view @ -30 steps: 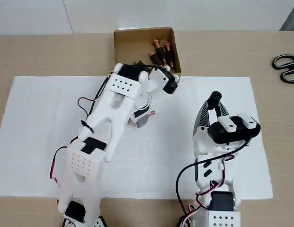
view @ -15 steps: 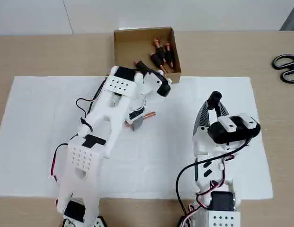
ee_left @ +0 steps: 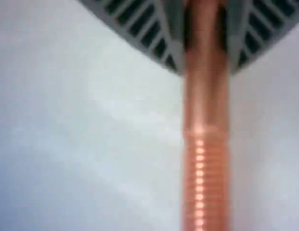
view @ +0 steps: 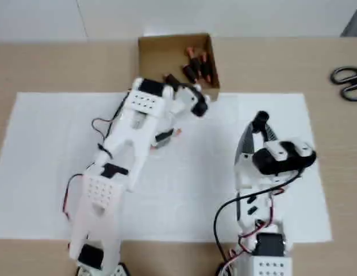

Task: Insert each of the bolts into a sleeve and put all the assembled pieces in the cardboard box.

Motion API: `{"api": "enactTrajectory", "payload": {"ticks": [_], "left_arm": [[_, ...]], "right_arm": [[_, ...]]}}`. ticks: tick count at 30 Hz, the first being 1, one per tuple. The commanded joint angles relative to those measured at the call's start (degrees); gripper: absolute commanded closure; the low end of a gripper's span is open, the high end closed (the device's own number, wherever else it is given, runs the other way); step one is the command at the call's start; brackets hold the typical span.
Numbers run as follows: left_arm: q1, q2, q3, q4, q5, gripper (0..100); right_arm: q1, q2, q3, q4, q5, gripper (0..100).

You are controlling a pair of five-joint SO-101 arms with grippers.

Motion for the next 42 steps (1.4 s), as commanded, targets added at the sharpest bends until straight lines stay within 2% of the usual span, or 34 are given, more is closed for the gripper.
{"api": "enactTrajectory", "payload": {"ticks": [1,7,13,18,24,28,42], "left_arm": [[-0.3,-0.5,-2.5,1.2,-4.8,99],[-0.5,-5.5,-2.2,1.2,-10.5,99],[-4.8,-12.9,-2.2,1.2,-23.1,99],[-7.6,-16.4,-2.1,1.2,-29.5,99],[-7.1,-19.1,7.3,1.2,-39.1,99],[-7.1,-19.6,12.3,1.2,-40.7,99],[-7.2,-19.2,13.5,1.1,-40.8,99]], "right_arm": [[0.2,-1.4,0.4,-0.9,0.2,99.5],[0.2,-1.4,0.4,-0.9,0.2,99.5],[0.2,-1.4,0.4,-0.9,0.2,99.5],[0.2,-1.4,0.4,-0.9,0.2,99.5],[0.2,-1.4,0.4,-0.9,0.2,99.5],[0.2,-1.3,0.4,-0.9,0.2,99.5],[0.2,-1.4,0.2,1.7,0.2,99.5]]}}
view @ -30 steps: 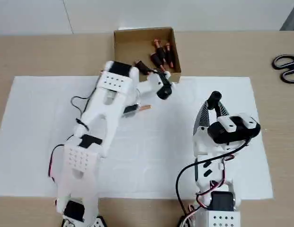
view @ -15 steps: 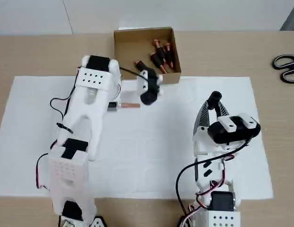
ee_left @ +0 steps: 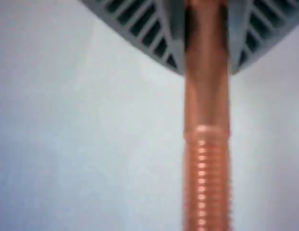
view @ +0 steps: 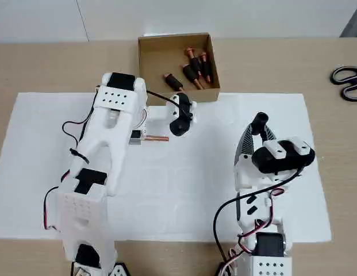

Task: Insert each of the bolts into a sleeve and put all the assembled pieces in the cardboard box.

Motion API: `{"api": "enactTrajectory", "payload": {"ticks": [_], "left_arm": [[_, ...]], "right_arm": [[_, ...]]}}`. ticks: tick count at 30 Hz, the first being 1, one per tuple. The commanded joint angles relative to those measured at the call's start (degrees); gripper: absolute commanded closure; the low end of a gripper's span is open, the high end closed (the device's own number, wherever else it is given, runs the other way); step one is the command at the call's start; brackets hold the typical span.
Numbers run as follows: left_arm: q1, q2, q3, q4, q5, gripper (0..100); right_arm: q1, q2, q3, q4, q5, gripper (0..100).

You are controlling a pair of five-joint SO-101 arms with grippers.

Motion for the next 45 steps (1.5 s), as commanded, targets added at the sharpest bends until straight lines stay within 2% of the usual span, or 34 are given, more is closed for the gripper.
{"api": "enactTrajectory", "payload": {"ticks": [1,4,11,17,24,26,29,32,39,45], "left_arm": [[0.0,-3.6,0.7,1.1,-2.1,99],[0.1,-1.1,1.8,1.0,-4.7,99],[-0.1,3.8,1.8,0.9,-4.8,99],[-0.4,3.6,1.8,0.9,-3.3,83],[-0.4,3.5,1.7,0.9,-1.8,82],[-0.4,3.4,0.1,0.9,1.0,82],[-0.1,3.4,-6.7,1.1,9.1,82],[1.2,3.4,-14.5,1.1,21.3,82],[2.2,3.5,-30.2,1.1,60.8,82],[2.6,3.6,-25.1,1.1,90.7,82]], "right_arm": [[0.2,-1.4,0.3,0.0,0.2,99.5],[0.2,-1.4,0.4,0.0,0.2,99.5],[0.2,-1.4,0.2,0.3,0.3,99.5],[0.2,-1.4,0.2,0.4,0.3,99.5],[0.2,-1.4,0.2,0.3,0.3,99.5],[0.2,-1.4,0.2,0.2,0.3,99.5],[0.2,-1.4,0.3,0.0,0.3,99.5],[0.2,-1.4,0.4,0.0,0.3,99.5],[0.2,-1.4,0.4,0.0,0.3,99.5],[0.2,-1.4,0.4,0.0,0.3,99.5]]}}
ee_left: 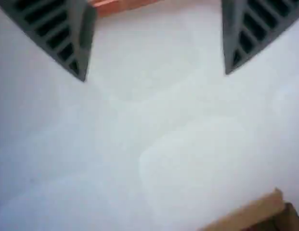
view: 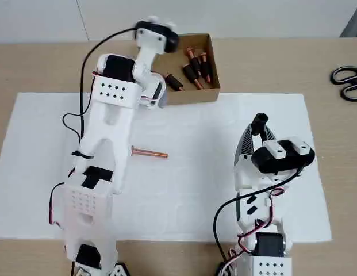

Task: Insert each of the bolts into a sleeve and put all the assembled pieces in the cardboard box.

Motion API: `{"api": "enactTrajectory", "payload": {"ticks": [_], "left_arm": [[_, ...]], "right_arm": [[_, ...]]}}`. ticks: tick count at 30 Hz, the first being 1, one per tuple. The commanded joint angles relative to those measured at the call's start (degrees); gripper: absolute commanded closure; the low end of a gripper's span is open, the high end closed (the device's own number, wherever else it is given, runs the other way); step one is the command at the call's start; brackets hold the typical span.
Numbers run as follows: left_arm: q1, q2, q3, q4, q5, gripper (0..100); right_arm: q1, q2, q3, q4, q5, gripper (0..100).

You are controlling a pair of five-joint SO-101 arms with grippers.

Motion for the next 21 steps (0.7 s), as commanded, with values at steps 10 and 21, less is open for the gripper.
{"api": "enactTrajectory", "payload": {"ticks": [10,21], "left_arm": [[-0.4,-0.9,13.9,0.7,49.1,82],[-4.1,-0.9,20.5,0.8,73.8,82]], "right_arm": [[0.2,-1.4,0.4,0.1,0.3,99.5],[0.2,-1.3,0.4,0.1,0.3,99.5]]}}
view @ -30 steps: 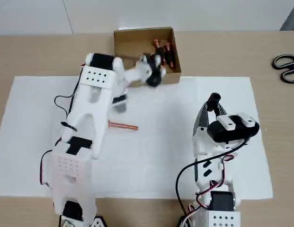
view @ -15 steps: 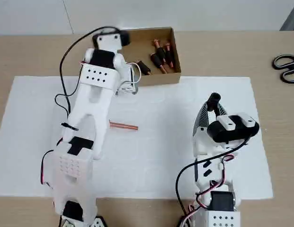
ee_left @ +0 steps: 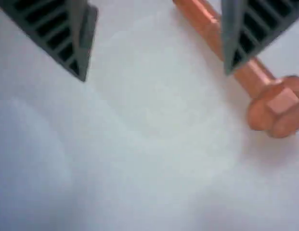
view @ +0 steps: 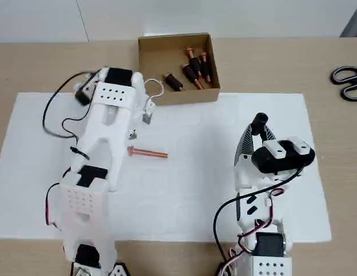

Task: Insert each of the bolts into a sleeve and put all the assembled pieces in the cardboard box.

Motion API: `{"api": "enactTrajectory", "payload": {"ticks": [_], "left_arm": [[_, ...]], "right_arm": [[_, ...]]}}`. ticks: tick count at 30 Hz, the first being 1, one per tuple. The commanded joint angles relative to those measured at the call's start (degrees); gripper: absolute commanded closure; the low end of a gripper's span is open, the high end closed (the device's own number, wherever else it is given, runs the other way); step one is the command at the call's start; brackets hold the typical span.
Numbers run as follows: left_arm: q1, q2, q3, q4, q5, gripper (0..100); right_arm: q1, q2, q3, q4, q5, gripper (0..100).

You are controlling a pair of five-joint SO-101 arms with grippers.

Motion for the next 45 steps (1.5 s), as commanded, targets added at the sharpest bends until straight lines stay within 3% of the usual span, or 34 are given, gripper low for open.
{"api": "enactTrajectory", "payload": {"ticks": [1,8,16,27,40,45], "left_arm": [[-0.4,-0.9,2.3,1.0,4.5,82],[1.8,-1.1,11.2,1.0,7.4,82],[3.1,-8.6,14.9,0.9,7.4,82],[3.0,-8.6,15.4,-0.9,7.6,82],[2.5,0.5,15.4,-4.7,7.7,82],[2.5,0.9,13.8,-4.2,7.5,95]], "right_arm": [[0.2,-1.3,0.4,0.1,0.3,99.5],[0.2,-1.3,0.4,0.1,0.3,99.5],[0.2,-1.3,0.4,0.1,0.3,99.5],[0.2,-1.3,0.4,0.2,0.3,99.5],[0.2,-1.3,0.4,0.2,0.3,99.5],[0.2,-1.3,0.4,0.2,0.3,99.5]]}}
